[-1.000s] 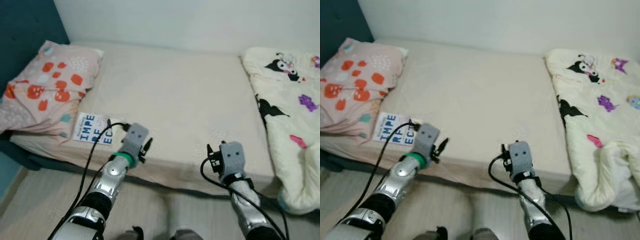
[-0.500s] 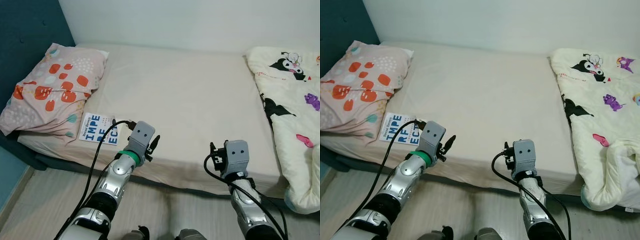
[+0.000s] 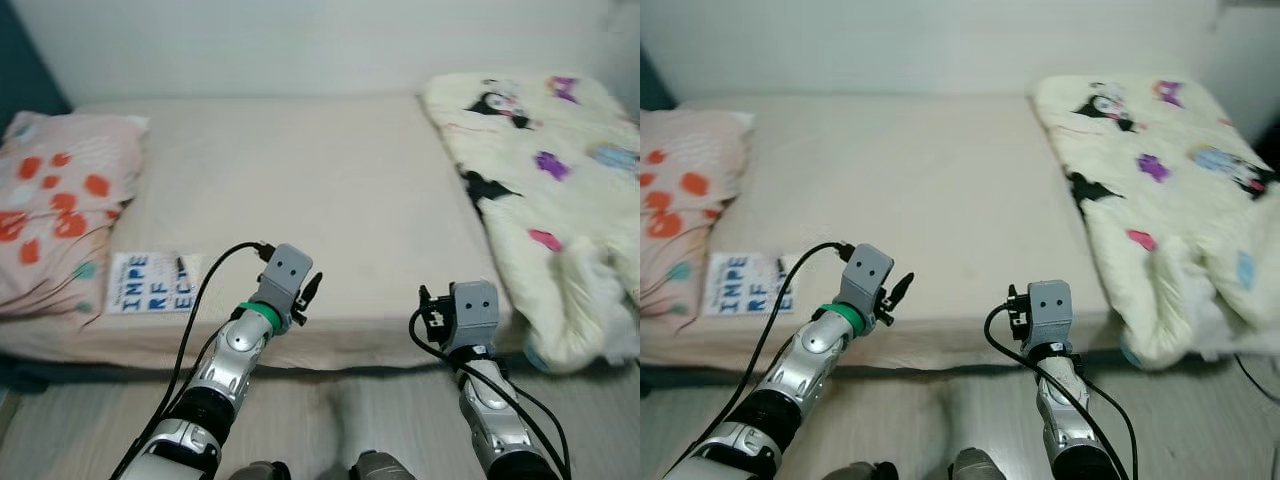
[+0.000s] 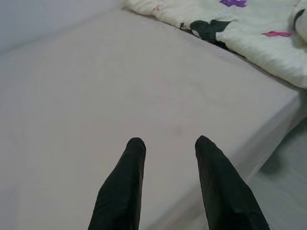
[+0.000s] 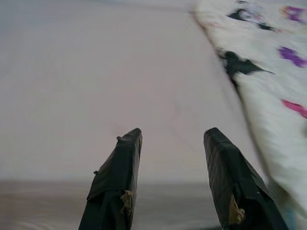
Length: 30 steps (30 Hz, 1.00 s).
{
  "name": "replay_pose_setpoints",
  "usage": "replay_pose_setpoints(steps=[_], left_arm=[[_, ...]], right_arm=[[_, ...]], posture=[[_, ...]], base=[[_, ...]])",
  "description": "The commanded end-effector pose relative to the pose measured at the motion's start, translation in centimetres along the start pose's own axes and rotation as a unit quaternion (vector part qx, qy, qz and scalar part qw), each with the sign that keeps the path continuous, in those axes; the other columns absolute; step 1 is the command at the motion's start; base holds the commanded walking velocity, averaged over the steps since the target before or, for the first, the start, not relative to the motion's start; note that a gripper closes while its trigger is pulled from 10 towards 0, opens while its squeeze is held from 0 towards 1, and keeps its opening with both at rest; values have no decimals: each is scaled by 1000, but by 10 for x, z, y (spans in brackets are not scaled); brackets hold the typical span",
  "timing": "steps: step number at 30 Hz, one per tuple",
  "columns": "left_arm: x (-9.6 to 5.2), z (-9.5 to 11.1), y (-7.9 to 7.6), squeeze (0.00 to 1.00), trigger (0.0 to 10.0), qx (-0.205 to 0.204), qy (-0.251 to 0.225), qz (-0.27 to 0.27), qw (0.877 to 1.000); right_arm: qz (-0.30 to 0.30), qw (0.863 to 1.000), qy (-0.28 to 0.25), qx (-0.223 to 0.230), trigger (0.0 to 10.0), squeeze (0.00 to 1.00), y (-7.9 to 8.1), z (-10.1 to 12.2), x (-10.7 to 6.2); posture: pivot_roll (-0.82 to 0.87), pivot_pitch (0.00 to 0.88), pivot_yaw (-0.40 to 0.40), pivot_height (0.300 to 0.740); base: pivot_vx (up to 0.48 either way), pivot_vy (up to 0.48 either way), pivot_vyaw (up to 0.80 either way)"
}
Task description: Clean up the room
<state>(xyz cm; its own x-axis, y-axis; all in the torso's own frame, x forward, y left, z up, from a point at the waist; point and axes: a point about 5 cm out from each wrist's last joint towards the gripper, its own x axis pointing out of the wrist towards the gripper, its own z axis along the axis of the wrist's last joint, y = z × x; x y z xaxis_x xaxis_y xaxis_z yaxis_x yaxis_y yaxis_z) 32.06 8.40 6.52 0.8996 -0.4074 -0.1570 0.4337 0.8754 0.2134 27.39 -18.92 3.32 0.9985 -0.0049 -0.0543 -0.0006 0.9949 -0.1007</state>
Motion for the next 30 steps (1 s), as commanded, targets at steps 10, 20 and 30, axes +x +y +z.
replay_pose_setpoints(steps=[10, 20, 30], left_arm=[[-6, -10, 1, 0, 10000, 2, 22, 0, 1000], [-7, -10, 3, 0, 10000, -2, 23, 7, 1000], [-8, -10, -1, 0, 10000, 20, 14, -11, 1000]], right_arm=[[9, 1000, 3, 0, 10000, 0, 5, 0, 1], [12, 1000, 5, -1, 10000, 0, 5, 0, 2], [14, 1000, 6, -3, 10000, 0, 5, 0, 2]], posture=[[-145, 19, 57, 740], [-142, 13, 53, 740], [-146, 8, 52, 740]], base=[[0, 0, 0], [0, 0, 0], [0, -169, 0]])
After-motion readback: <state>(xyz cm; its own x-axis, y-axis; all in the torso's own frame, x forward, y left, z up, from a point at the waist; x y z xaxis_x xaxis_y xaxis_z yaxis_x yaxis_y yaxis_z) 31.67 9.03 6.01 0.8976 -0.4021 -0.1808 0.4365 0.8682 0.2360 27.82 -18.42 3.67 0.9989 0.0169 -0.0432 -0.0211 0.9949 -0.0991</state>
